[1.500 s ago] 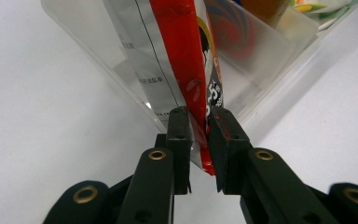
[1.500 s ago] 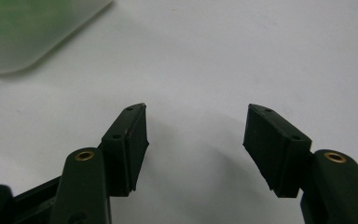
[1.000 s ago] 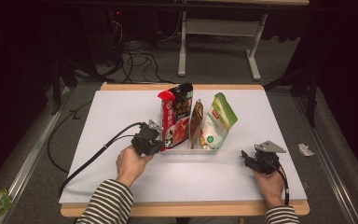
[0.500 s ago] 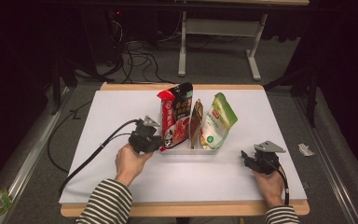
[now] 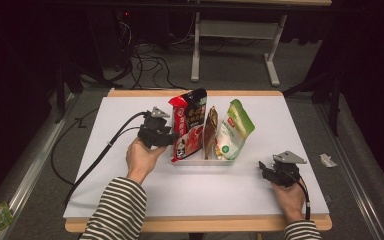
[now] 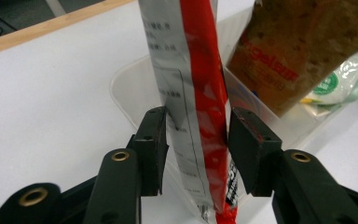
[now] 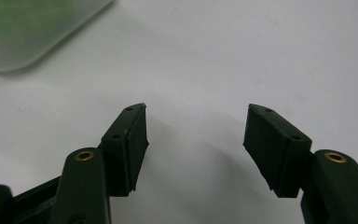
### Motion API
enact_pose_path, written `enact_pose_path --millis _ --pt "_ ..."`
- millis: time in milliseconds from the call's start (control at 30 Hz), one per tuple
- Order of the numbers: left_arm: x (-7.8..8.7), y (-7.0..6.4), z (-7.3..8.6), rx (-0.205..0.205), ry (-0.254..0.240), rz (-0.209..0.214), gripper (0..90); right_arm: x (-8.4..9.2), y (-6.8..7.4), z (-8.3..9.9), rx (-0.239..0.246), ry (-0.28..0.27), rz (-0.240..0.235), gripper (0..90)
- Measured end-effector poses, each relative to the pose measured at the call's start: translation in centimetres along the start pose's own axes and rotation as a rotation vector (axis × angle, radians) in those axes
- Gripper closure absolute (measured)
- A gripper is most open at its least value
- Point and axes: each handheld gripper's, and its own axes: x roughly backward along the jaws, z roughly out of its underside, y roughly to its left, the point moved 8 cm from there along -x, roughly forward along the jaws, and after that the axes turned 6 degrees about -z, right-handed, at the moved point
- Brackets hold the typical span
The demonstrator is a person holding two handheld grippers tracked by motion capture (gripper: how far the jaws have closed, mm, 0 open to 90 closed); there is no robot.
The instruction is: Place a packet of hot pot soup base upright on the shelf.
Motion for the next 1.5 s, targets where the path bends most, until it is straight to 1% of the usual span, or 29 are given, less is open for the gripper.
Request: enact_pose_path --millis 133,267,300,433,533,767,933,1067,1167,1233,1300,1500 --pt "-0.5 0.2 -0.4 0.015 -0.007 0.006 57.9 0.0 0.0 0.0 0.0 -0.001 0.001 39.9" --pt "-0.8 0.2 -1.1 0.019 -0.037 0.007 56.2 0.0 0.0 0.0 0.002 -0.002 0.001 39.9" --pt "-0.8 0.3 -1.3 0.026 -0.042 0.009 56.4 0.0 0.0 0.0 0.002 -0.002 0.001 39.9" --pt "-0.9 0.7 -1.5 0.039 -0.031 0.013 63.3 0.1 0.0 0.0 0.003 -0.003 0.001 39.9" --pt "-0.9 0.4 -1.4 0.036 -0.036 0.009 65.9 0.1 0.0 0.0 0.005 -0.003 0.001 39.9" --pt "-0.7 -0.4 -0.8 0.029 -0.089 -0.033 68.3 0.1 0.1 0.0 0.008 -0.002 0.003 39.9" --pt "-0.4 -0.7 -0.1 0.012 -0.11 -0.06 69.7 0.1 0.1 0.0 0.011 0.001 0.006 39.9" --pt "-0.2 -1.2 0.4 -0.002 -0.133 -0.086 70.4 0.0 0.1 0.0 0.025 -0.002 0.008 39.9" --pt "-0.3 -1.4 1.1 -0.013 -0.132 -0.112 70.7 0.0 0.1 0.0 0.025 0.003 0.01 39.9" --pt "-0.3 -1.4 1.5 -0.007 -0.134 -0.108 70.8 0.0 0.1 0.0 0.026 0.002 0.01 40.0" --pt "-0.3 -1.3 1.8 0.003 -0.123 -0.101 70.9 0.0 0.2 0.0 0.025 0.003 0.011 39.9" --pt "-0.3 -1.2 2.4 -0.001 -0.108 -0.093 70.7 0.0 0.2 0.0 0.026 0.005 0.011 39.9"
